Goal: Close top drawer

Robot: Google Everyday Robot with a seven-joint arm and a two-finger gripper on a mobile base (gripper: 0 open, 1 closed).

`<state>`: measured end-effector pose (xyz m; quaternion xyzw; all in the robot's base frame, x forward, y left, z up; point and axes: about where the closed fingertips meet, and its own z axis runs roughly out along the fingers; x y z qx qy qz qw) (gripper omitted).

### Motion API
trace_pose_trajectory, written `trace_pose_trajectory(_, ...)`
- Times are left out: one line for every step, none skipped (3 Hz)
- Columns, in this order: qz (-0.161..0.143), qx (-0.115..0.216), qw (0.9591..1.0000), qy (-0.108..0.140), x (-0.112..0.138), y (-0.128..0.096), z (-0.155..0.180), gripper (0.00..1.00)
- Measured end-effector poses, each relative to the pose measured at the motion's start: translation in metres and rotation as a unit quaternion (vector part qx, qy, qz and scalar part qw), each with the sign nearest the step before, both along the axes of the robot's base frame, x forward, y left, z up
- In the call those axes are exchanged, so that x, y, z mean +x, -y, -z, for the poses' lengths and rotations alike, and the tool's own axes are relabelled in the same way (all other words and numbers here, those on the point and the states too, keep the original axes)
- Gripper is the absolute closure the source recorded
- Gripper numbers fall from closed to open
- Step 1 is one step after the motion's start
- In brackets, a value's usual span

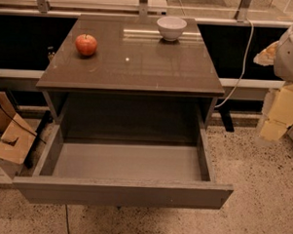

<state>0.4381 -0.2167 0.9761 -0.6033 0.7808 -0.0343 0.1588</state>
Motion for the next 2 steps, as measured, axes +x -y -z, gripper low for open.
trace_pose_trajectory(0.0,0.0,1.0,0.0,0.0,0.0,0.0,0.0)
trace_pose_trajectory(-0.001,0.001,1.0,0.002,-0.0004,-0.0006,-0.001,0.08)
